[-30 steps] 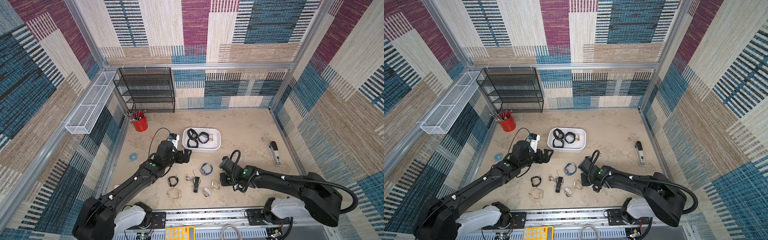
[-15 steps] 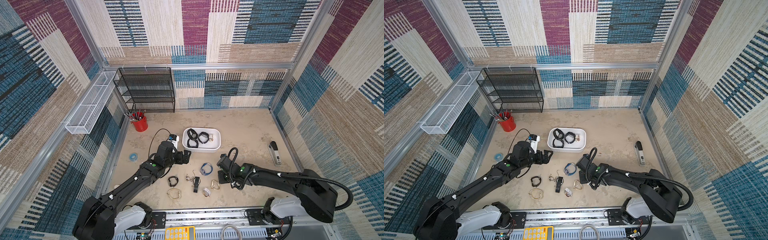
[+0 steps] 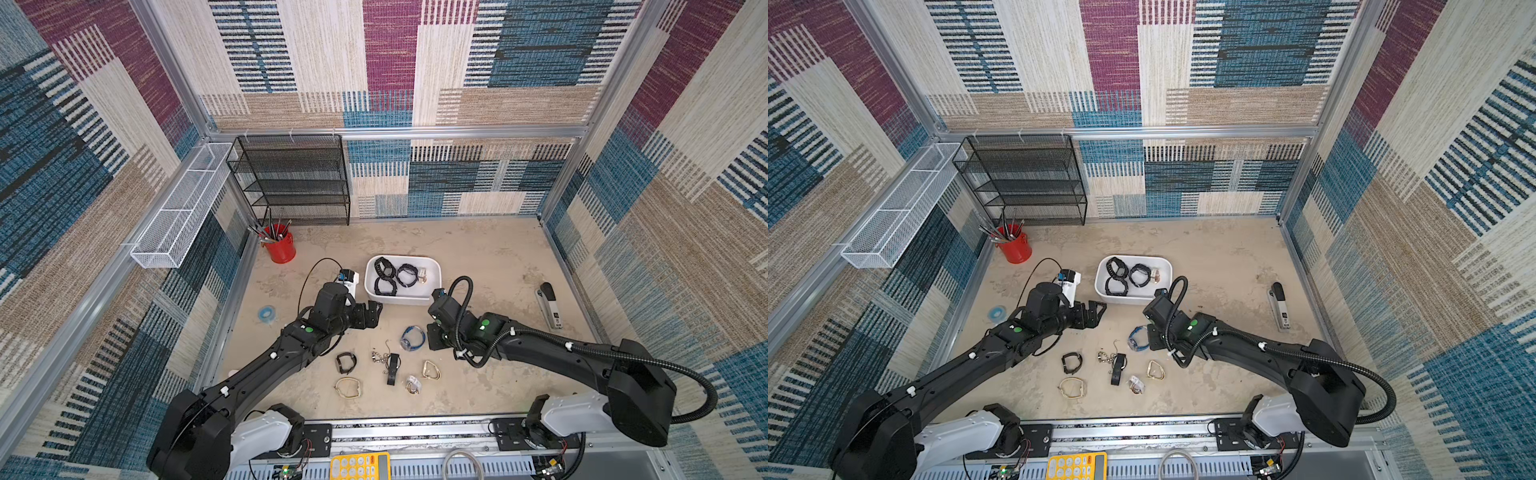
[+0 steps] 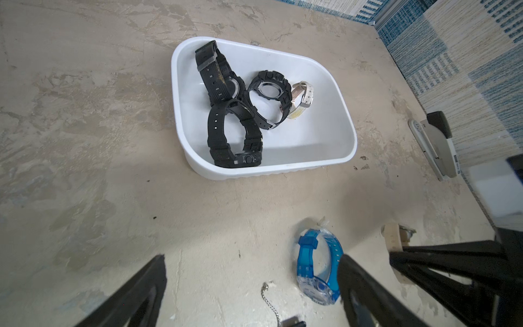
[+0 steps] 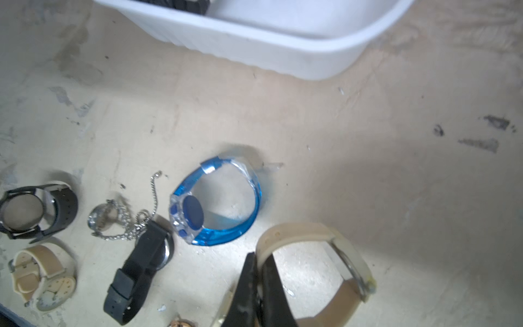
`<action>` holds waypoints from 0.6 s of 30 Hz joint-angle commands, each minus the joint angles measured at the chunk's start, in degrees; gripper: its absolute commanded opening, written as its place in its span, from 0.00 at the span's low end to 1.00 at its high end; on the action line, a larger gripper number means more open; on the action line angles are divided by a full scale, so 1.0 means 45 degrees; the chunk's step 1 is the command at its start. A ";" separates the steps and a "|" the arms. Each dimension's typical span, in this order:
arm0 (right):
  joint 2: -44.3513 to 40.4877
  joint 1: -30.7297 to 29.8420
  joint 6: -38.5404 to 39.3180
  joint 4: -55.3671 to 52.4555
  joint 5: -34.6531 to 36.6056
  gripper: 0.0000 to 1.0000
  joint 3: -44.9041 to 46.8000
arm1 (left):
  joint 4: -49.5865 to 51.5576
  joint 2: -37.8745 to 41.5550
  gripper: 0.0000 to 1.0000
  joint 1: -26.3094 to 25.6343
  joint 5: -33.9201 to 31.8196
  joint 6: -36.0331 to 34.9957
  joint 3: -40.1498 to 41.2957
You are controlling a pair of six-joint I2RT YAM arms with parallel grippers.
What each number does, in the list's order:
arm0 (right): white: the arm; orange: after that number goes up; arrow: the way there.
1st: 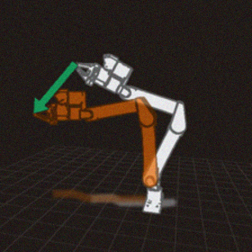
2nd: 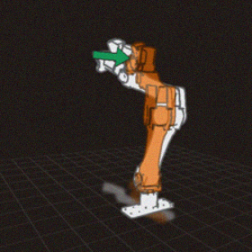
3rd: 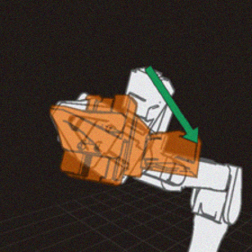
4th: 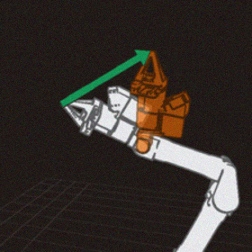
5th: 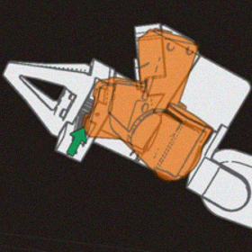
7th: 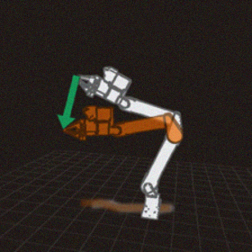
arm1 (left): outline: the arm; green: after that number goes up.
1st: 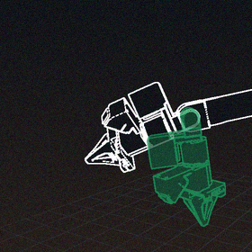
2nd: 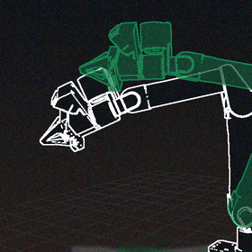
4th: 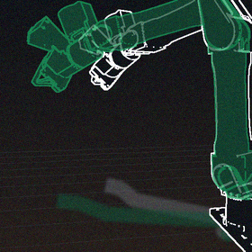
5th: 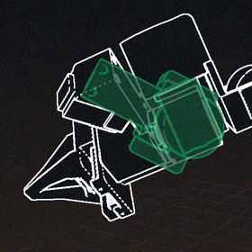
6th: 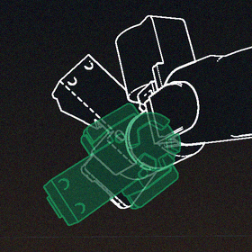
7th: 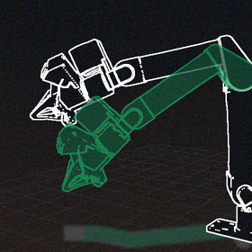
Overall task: Put the watch into the storage box
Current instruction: Pick up the watch at the center of the board.
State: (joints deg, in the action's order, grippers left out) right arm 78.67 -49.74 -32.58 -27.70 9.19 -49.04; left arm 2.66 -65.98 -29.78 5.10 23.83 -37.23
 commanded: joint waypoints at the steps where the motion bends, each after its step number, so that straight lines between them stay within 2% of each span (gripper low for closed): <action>1: 0.0286 0.0145 0.0832 0.0203 0.0562 0.00 -0.0654 | -0.0149 0.0138 0.95 -0.0004 0.0172 0.0073 0.0110; 8: 0.1195 0.1160 0.2273 0.1137 0.0411 0.00 -0.2384 | -0.0073 0.0559 0.95 -0.0003 0.0120 0.0259 0.0349; 18: 0.3677 0.2141 0.4065 0.1880 -0.0267 0.00 -0.5025 | 0.0213 0.0889 0.95 -0.0003 0.0024 0.0367 0.0531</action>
State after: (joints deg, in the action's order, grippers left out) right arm 93.30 -40.49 -17.56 -22.06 9.28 -69.87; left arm 3.44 -62.48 -29.78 5.30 25.10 -35.35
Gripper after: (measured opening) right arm 0.067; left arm 0.949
